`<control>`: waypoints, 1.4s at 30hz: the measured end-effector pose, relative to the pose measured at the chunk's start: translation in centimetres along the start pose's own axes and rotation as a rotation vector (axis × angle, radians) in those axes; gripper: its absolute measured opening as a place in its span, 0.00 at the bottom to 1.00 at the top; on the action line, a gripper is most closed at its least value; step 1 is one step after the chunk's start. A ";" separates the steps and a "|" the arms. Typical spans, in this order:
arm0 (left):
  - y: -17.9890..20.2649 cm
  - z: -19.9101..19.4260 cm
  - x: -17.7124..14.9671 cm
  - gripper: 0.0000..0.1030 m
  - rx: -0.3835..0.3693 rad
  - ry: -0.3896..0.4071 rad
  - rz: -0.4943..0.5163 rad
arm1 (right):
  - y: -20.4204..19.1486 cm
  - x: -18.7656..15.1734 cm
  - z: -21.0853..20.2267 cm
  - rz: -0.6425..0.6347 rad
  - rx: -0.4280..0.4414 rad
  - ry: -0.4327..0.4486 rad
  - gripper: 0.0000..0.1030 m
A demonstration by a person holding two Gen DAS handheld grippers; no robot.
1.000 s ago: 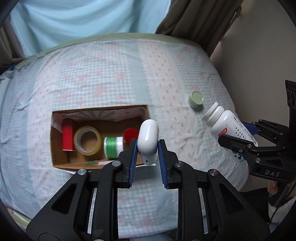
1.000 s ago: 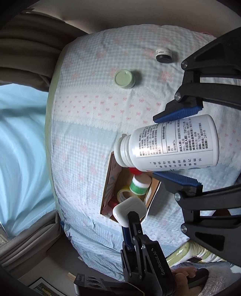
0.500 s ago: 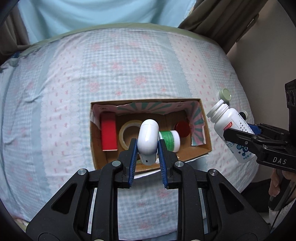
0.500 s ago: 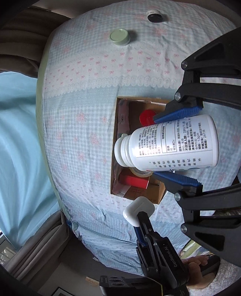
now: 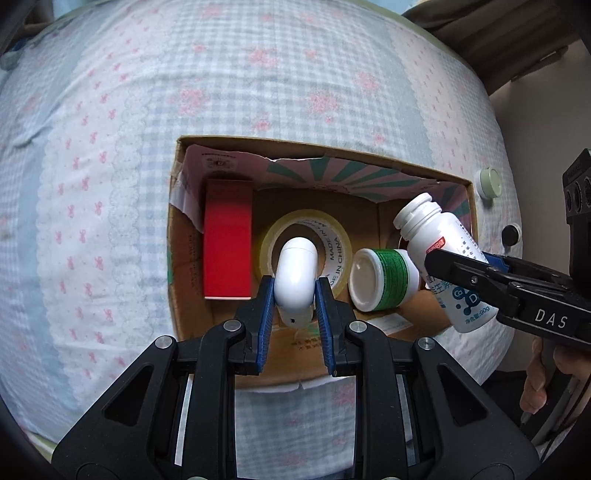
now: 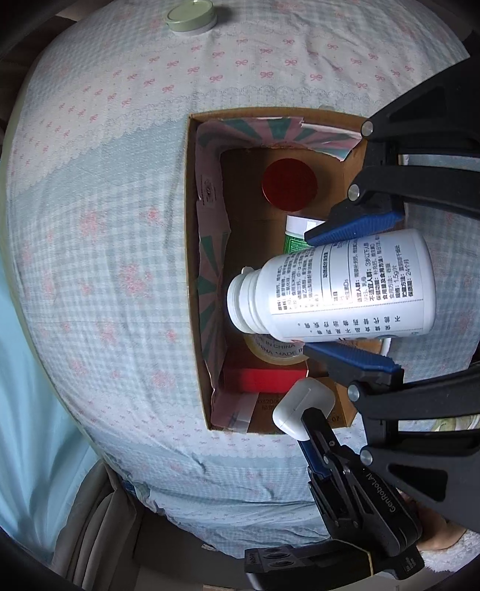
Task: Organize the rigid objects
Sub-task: 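Lower earbud case and pill bottle into the cardboard box, open both tools, then withdraw both tools and reach toward the green lid and L'Oreal jar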
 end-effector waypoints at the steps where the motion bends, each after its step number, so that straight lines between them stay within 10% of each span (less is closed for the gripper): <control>1: 0.1 0.5 0.3 0.19 -0.005 -0.010 0.001 | 0.2 0.2 0.7 0.007 -0.001 -0.011 0.47; 8: 0.9 2.4 2.1 0.21 -0.025 -0.063 0.027 | 1.1 1.6 3.4 0.051 0.016 -0.072 0.48; 10: 1.5 1.8 2.4 0.72 0.025 -0.045 0.071 | 0.9 2.0 3.5 0.022 0.031 -0.077 0.48; 12: 1.5 0.9 2.4 1.00 0.079 -0.016 0.103 | 0.7 2.4 3.0 -0.024 0.009 -0.061 0.62; 14: 0.9 0.3 2.1 1.00 0.021 -0.017 0.076 | 1.6 2.6 2.4 -0.028 -0.081 -0.054 0.99; 42: 4.8 -11.3 -10.0 1.00 0.125 0.180 0.013 | 1.2 -8.3 -9.2 -0.064 -0.080 0.128 1.00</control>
Point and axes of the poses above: each gripper's, at about its wrist camera, not at the fingertips, and z roughly the way its jaws point, y to its right, x to its top, the point moved 3 cm from there along z, roughly the way its jaws point, and after that the axes turned 5 degrees about -y, right-handed, at the moved point
